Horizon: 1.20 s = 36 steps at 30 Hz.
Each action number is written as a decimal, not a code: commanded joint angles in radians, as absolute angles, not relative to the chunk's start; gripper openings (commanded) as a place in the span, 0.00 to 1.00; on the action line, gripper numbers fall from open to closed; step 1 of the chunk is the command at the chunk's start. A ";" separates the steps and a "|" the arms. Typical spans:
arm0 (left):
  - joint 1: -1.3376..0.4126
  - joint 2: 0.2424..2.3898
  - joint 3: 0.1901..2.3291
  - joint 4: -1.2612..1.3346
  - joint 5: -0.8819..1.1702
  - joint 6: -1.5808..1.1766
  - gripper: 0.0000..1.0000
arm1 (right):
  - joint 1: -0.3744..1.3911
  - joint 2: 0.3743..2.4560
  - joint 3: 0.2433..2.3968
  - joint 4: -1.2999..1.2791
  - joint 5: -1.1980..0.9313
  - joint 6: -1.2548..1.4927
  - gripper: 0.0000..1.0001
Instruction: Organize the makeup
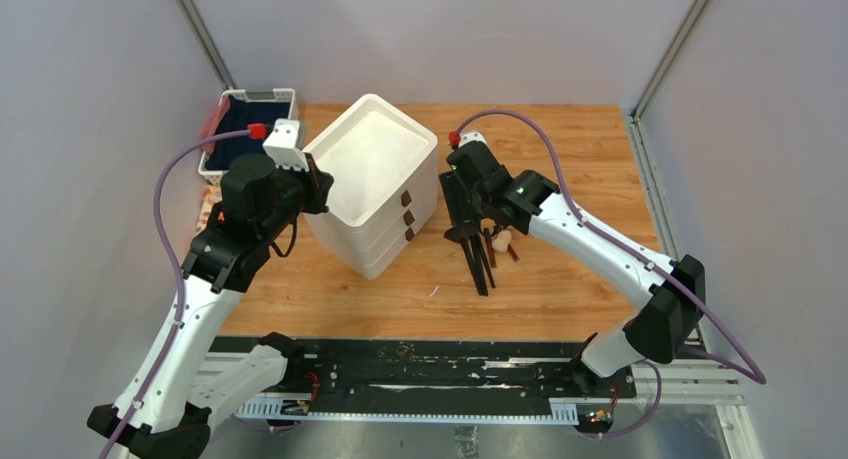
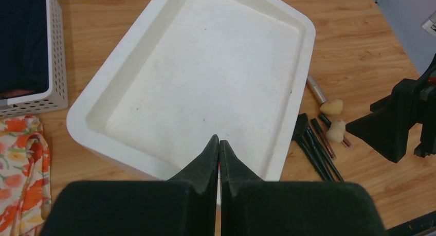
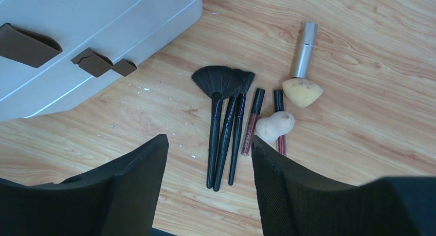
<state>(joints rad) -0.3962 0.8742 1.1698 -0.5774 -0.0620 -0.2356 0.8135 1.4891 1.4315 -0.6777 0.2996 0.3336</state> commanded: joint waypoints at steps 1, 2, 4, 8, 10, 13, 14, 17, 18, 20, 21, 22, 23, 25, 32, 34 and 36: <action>-0.403 0.876 1.164 -0.566 -0.063 -0.229 0.00 | 0.825 1.461 1.420 -0.702 0.335 0.352 0.65; -0.403 0.878 1.163 -0.568 -0.063 -0.227 0.00 | 0.825 1.459 1.420 -0.702 0.341 0.354 0.65; -0.403 0.879 1.162 -0.569 -0.067 -0.224 0.00 | 0.825 1.455 1.415 -0.698 0.348 0.358 0.65; -0.403 0.883 1.160 -0.566 -0.071 -0.220 0.00 | 0.823 1.416 1.362 -0.616 0.327 0.364 0.66; -0.403 0.888 1.157 -0.563 -0.074 -0.214 0.00 | 0.812 1.383 1.310 -0.551 0.287 0.372 0.66; -0.403 0.911 1.164 -0.562 -0.086 -0.205 0.00 | 0.773 1.336 1.238 -0.453 0.173 0.404 0.67; -0.403 0.923 1.167 -0.562 -0.089 -0.204 0.00 | 0.761 1.322 1.215 -0.421 0.141 0.414 0.67; -0.403 0.954 1.172 -0.564 -0.097 -0.205 0.00 | 0.745 1.296 1.171 -0.355 0.087 0.429 0.68; -0.403 0.962 1.170 -0.565 -0.099 -0.208 0.00 | 0.742 1.293 1.163 -0.344 0.077 0.432 0.68; -0.403 0.981 1.165 -0.566 -0.100 -0.213 0.00 | 0.738 1.289 1.151 -0.330 0.055 0.437 0.68; -0.403 0.989 1.161 -0.565 -0.098 -0.214 0.00 | 0.736 1.288 1.144 -0.323 0.045 0.440 0.68; -0.403 0.996 1.158 -0.566 -0.098 -0.214 0.00 | 0.731 1.286 1.136 -0.310 0.035 0.446 0.68; -0.403 1.003 1.155 -0.565 -0.098 -0.213 0.00 | 0.725 1.283 1.125 -0.300 0.030 0.458 0.68; -0.403 1.014 1.151 -0.568 -0.106 -0.212 0.00 | 0.705 1.281 1.095 -0.264 -0.027 0.486 0.68; -0.403 1.059 1.140 -0.596 -0.142 -0.226 0.00 | 0.640 1.290 0.990 -0.086 -0.227 0.600 0.67; -0.403 1.078 1.147 -0.623 -0.160 -0.237 0.00 | 0.635 1.300 0.973 -0.036 -0.269 0.619 0.68; -0.403 1.089 1.151 -0.638 -0.166 -0.242 0.00 | 0.622 1.316 0.943 0.058 -0.330 0.660 0.68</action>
